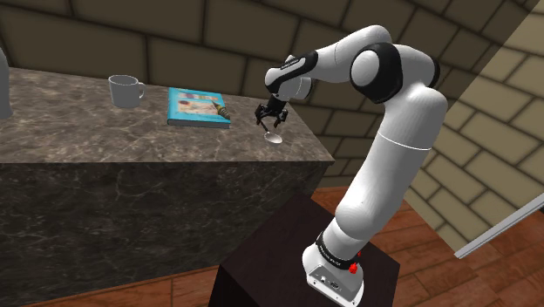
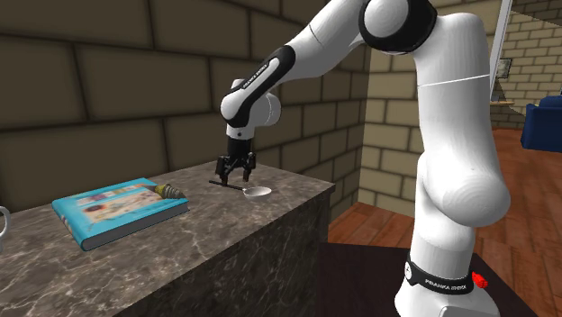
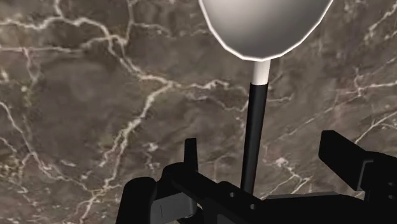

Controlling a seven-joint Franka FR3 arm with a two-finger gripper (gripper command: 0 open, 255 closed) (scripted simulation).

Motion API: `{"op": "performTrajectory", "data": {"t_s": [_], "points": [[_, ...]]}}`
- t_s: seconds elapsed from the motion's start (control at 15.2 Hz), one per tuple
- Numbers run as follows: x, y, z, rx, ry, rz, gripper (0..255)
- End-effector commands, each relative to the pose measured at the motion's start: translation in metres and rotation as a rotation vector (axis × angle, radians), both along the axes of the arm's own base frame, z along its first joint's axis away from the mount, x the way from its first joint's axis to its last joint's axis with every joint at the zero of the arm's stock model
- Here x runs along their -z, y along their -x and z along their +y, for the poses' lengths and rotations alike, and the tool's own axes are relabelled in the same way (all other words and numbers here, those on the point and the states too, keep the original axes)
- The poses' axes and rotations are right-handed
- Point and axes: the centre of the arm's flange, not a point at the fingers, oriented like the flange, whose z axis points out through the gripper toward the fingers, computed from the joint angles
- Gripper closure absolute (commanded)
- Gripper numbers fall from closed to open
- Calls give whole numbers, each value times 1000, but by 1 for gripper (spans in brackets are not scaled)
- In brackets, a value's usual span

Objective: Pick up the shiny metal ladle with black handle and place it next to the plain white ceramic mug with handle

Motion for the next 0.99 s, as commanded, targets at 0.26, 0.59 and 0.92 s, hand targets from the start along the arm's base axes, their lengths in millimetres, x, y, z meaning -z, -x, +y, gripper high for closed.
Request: {"op": "performTrajectory", "data": {"t_s": [0.26,0.59,0.92], "points": [[19,-3,0,0,0,0,0],[19,-3,0,0,0,0,0],[19,-3,0,0,0,0,255]]}}
